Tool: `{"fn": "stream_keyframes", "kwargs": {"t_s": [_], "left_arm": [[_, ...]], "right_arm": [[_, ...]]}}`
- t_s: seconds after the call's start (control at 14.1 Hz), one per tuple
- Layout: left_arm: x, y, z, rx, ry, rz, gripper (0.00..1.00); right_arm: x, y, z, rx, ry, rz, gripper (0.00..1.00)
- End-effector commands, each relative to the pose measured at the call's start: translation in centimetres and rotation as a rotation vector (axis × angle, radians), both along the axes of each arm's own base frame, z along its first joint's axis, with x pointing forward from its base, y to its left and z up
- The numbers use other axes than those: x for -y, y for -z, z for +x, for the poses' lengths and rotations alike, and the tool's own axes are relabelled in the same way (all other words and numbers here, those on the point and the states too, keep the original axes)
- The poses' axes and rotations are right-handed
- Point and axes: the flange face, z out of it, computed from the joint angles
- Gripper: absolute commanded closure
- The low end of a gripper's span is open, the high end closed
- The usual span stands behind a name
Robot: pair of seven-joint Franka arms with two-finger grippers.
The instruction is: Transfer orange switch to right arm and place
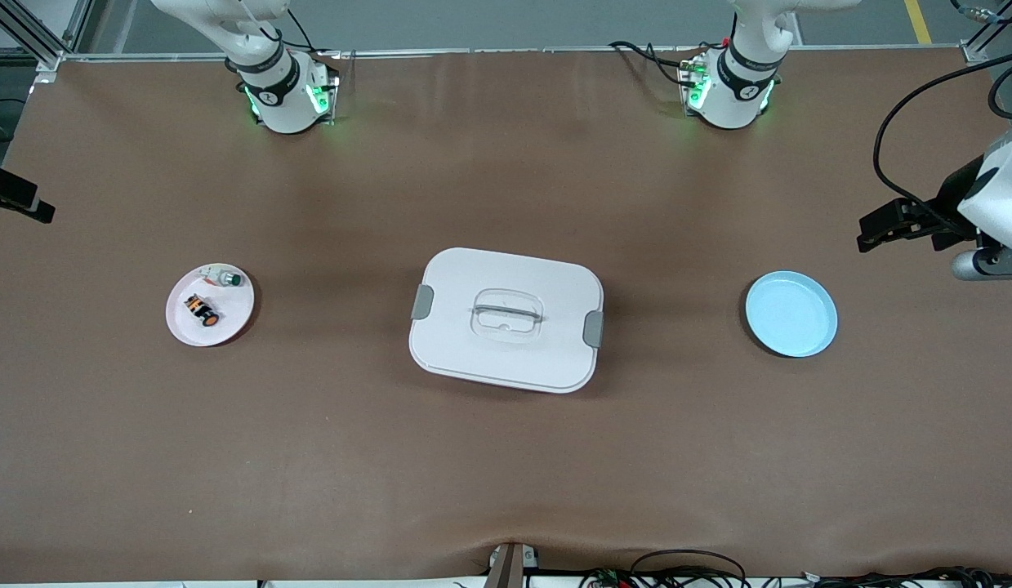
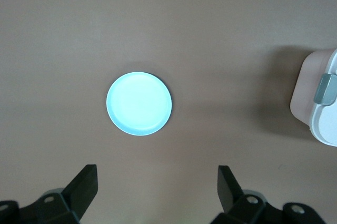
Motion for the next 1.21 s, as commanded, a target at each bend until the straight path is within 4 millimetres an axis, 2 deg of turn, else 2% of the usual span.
{"fn": "stream_keyframes", "kwargs": {"t_s": [0.0,0.14,0.21,0.43,0.64,0.71,0.93,1.14], "left_arm": [[-0.1,-0.9,-2.0,-0.001,0.001,0.007,0.00],[-0.3,-1.2,-3.2,-0.002,0.003,0.007,0.00],[-0.7,-1.3,-3.4,-0.002,0.005,0.006,0.00],[-0.3,-1.3,-3.5,-0.003,0.032,0.004,0.00],[0.6,-1.9,-4.0,0.006,0.047,0.003,0.00],[1.5,-1.8,-4.2,0.005,0.064,0.005,0.00],[0.4,-1.9,-4.1,0.006,0.041,0.005,0.00],[0.2,-2.0,-4.1,0.008,0.040,0.005,0.00]], "right_arm": [[0.3,-0.4,-1.1,0.023,0.017,0.015,0.00],[-0.2,-0.4,-1.3,0.025,0.008,0.011,0.00],[-0.2,-0.5,-1.4,0.027,0.005,0.011,0.00],[-0.4,-0.5,-1.6,0.026,0.000,0.012,0.00],[-0.4,-0.5,-1.8,0.021,0.000,0.013,0.00],[-0.4,-0.2,-2.1,0.014,0.000,0.015,0.00],[-0.3,0.0,-2.5,0.022,0.002,0.015,0.00],[-0.3,0.0,-2.5,0.018,-0.004,0.011,0.00]]}}
